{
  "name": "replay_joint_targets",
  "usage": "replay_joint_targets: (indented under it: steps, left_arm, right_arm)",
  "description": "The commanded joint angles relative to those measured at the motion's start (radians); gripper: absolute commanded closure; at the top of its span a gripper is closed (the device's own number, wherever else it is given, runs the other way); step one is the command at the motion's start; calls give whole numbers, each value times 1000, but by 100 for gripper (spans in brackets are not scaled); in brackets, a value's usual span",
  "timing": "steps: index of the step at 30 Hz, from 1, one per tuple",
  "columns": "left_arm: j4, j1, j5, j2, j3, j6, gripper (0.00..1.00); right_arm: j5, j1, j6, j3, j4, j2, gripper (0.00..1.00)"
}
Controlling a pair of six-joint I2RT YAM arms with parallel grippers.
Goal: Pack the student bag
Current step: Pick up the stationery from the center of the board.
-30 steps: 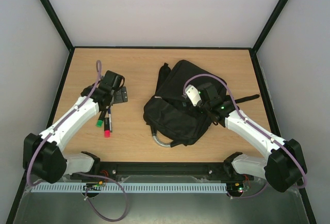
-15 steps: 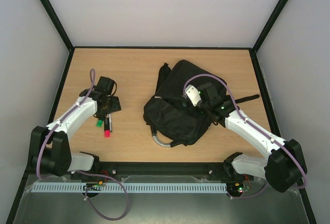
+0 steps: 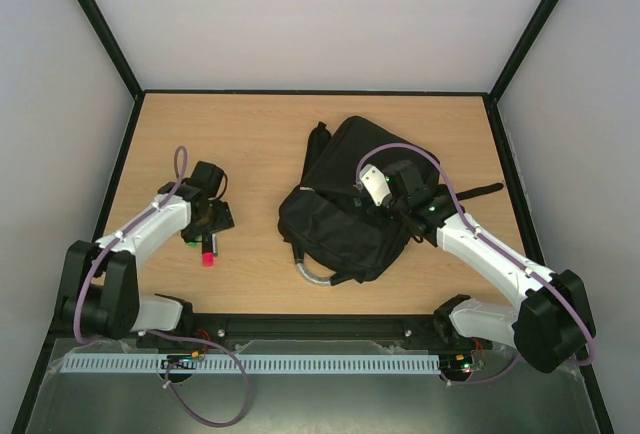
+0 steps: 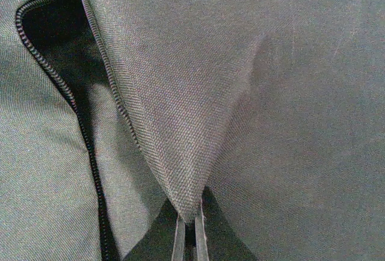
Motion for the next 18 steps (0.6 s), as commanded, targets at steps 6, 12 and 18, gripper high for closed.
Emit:
replay_joint_targets:
  steps: [6,12,18]
  left_arm:
    - [30,-45,68,79,-22,-15,21]
    - [58,-93,58,120,-28,-25,21]
    - [90,-153,62,167,-21,-35,21]
  right_arm:
    - [-37,-1,-9,-2,-15,-35,99]
    - [-40,-1,-11,-3,-16,-32,99]
    - [-40,-3,-11,-2,-17,-30,99]
